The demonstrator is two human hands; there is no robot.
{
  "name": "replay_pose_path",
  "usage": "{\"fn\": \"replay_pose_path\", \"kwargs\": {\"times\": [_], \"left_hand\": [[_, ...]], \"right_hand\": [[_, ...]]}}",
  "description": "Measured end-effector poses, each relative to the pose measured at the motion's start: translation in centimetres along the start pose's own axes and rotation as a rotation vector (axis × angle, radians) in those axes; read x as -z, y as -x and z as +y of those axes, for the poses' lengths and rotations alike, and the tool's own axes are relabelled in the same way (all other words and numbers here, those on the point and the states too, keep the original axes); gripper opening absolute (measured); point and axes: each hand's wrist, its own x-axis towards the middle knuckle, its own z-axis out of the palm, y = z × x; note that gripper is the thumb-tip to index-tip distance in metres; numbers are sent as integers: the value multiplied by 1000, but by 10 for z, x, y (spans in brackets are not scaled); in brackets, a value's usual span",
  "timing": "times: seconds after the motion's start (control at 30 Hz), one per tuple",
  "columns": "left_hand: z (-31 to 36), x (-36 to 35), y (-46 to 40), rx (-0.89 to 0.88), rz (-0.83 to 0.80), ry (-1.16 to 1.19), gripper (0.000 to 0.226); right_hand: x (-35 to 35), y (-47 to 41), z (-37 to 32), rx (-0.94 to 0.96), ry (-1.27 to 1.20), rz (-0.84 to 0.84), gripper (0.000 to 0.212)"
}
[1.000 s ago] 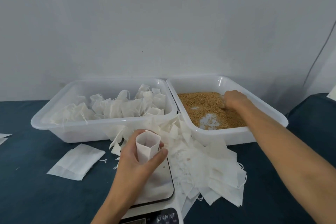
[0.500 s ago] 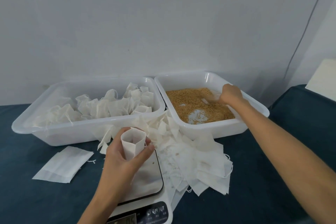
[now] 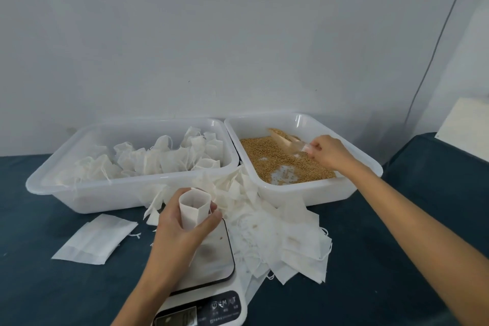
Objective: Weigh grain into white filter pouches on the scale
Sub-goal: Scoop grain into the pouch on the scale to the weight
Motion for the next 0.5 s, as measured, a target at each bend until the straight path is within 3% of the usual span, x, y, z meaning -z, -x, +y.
{"fn": "replay_pose_path", "kwargs": {"times": [0.23,0.4,0.5], "left_hand": [[3,-1,3,27,-29,10,33],[2,-1,4,64,-3,-33,29],[1,-2,3,93,16,-70,34]], "right_hand": [[17,62,-49,334,-232,-139,17],[23,99,-79,548,-224,-220,19],[28,105,-87,654,-96,-176,22]]}}
